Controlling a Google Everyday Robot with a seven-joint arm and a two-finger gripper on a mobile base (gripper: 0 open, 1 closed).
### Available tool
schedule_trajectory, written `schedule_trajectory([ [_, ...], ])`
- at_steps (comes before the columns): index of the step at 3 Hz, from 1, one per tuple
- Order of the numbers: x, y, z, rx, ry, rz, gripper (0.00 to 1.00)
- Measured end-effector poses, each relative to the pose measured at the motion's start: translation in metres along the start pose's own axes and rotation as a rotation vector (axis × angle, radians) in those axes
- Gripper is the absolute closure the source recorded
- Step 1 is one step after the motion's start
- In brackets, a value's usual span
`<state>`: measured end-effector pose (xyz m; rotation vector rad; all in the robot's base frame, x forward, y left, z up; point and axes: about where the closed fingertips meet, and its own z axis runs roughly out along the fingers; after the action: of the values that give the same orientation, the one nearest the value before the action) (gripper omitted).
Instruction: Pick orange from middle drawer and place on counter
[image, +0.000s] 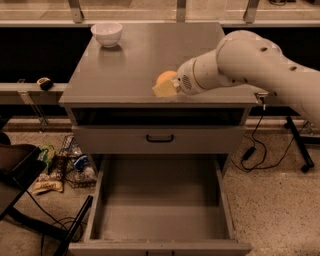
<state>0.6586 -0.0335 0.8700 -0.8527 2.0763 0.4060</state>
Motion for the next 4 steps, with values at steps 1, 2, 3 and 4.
schedule_trajectory([
  [1,-0.053,-0.02,0.043,-0.036,-0.127,-0.061,1.0],
  [2,-0.084,-0.027,0.077,-0.095,-0.213,-0.098,1.0],
  [3,-0.103,-0.021,0.114,-0.166,-0.23,-0.118,1.0],
  [4,-0.102,-0.003,0.156,-0.262,-0.189,-0.093,1.0],
])
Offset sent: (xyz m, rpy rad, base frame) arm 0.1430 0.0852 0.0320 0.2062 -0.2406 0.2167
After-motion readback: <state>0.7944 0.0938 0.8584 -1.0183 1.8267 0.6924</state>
